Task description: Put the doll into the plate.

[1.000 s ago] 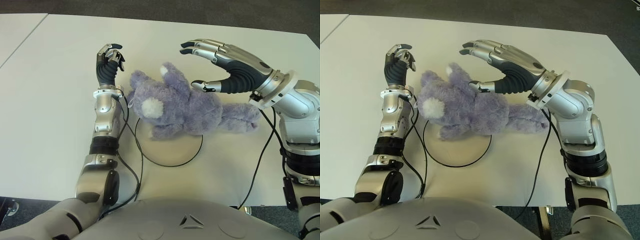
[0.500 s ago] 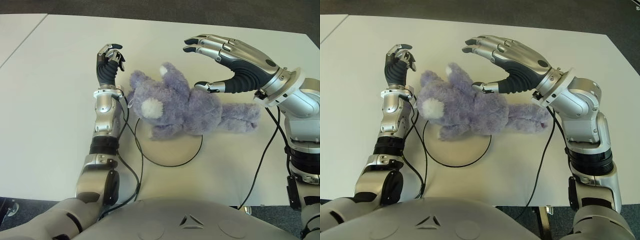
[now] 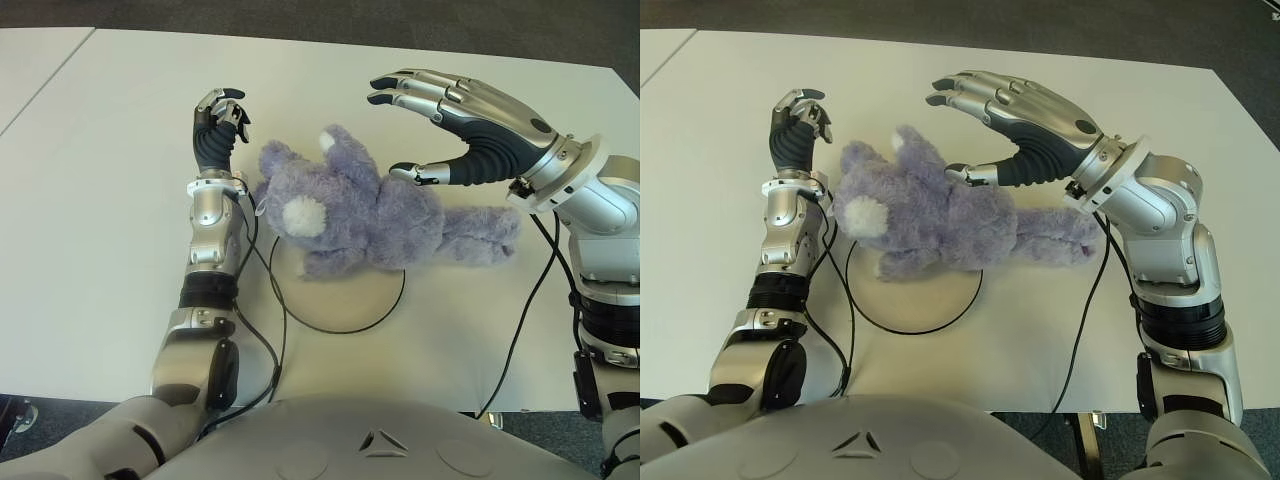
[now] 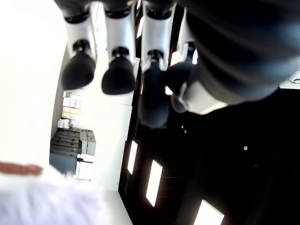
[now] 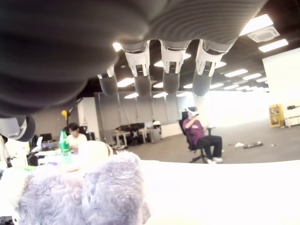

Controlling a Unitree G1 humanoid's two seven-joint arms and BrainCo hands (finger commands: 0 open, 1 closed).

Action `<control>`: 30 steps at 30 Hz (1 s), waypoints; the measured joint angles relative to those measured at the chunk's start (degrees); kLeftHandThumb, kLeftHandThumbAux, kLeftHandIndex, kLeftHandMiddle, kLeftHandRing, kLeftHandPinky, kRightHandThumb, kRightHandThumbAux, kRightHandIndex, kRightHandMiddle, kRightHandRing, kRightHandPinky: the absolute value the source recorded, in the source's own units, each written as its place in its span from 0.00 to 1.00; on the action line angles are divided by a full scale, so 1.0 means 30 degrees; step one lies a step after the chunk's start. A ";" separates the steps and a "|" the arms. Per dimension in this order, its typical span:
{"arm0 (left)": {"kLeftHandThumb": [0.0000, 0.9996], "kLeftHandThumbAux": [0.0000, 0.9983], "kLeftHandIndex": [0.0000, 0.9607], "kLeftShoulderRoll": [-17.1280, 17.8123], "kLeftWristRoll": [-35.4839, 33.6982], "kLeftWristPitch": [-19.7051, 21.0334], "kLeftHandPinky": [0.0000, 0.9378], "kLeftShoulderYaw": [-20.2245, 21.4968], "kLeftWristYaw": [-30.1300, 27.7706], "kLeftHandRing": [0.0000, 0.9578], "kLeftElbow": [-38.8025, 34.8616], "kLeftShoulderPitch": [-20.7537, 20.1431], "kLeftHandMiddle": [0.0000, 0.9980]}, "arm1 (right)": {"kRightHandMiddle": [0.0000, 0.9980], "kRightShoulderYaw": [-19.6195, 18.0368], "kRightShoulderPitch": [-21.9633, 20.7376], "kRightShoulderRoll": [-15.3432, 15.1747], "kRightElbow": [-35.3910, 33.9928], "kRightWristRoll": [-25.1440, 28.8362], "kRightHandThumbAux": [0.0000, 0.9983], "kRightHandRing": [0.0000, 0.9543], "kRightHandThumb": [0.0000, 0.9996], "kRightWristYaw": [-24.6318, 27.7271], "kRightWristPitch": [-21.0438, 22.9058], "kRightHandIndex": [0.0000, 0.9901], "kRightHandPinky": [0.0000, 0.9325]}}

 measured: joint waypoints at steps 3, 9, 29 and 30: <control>0.72 0.70 0.46 0.0000 -0.0001 0.0000 0.81 0.0004 -0.0017 0.83 0.0000 0.0000 0.80 | 0.00 0.0001 -0.0017 0.0000 0.0000 0.0000 0.24 0.00 0.37 0.0000 0.0000 0.00 0.04; 0.72 0.70 0.46 0.0000 -0.0016 -0.0001 0.82 0.0032 -0.0094 0.83 0.0000 -0.0001 0.80 | 0.00 0.0005 -0.0063 0.0000 0.0000 -0.0011 0.24 0.00 0.37 0.0000 0.0000 0.00 0.04; 0.72 0.70 0.46 0.0016 -0.0014 -0.0184 0.81 0.0110 -0.0192 0.83 0.0263 -0.0050 0.80 | 0.00 0.0049 -0.0258 0.0023 0.0006 -0.0089 0.24 0.00 0.37 -0.0001 0.0001 0.00 0.04; 0.72 0.70 0.46 0.0016 -0.0014 -0.0184 0.82 0.0116 -0.0192 0.83 0.0264 -0.0050 0.80 | 0.00 0.0050 -0.0270 0.0024 0.0007 -0.0090 0.24 0.00 0.37 -0.0001 0.0002 0.00 0.04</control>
